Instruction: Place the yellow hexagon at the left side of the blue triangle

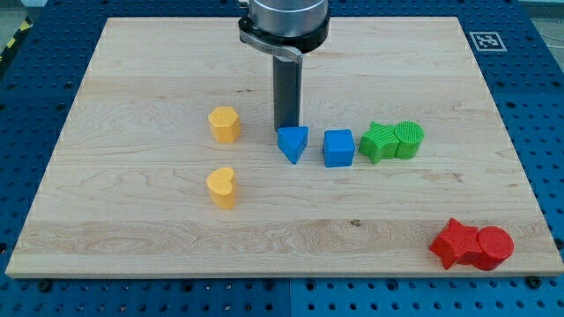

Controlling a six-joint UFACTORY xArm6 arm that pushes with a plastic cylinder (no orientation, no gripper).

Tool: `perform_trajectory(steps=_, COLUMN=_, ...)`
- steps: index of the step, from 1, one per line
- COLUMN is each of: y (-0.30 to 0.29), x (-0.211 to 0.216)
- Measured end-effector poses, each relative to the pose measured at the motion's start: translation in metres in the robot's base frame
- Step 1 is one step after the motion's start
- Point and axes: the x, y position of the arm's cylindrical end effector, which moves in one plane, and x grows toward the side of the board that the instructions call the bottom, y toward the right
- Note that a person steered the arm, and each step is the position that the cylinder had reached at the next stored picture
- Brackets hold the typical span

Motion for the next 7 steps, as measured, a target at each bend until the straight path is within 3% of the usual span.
perform_trajectory(steps=2, y=-0.012, x=-0.007)
perform_trajectory(steps=3, y=-0.016, x=-0.046)
perform_trajectory(steps=4, y=-0.047, x=-0.056)
perform_trajectory(steps=7, y=-0.077, x=-0.030)
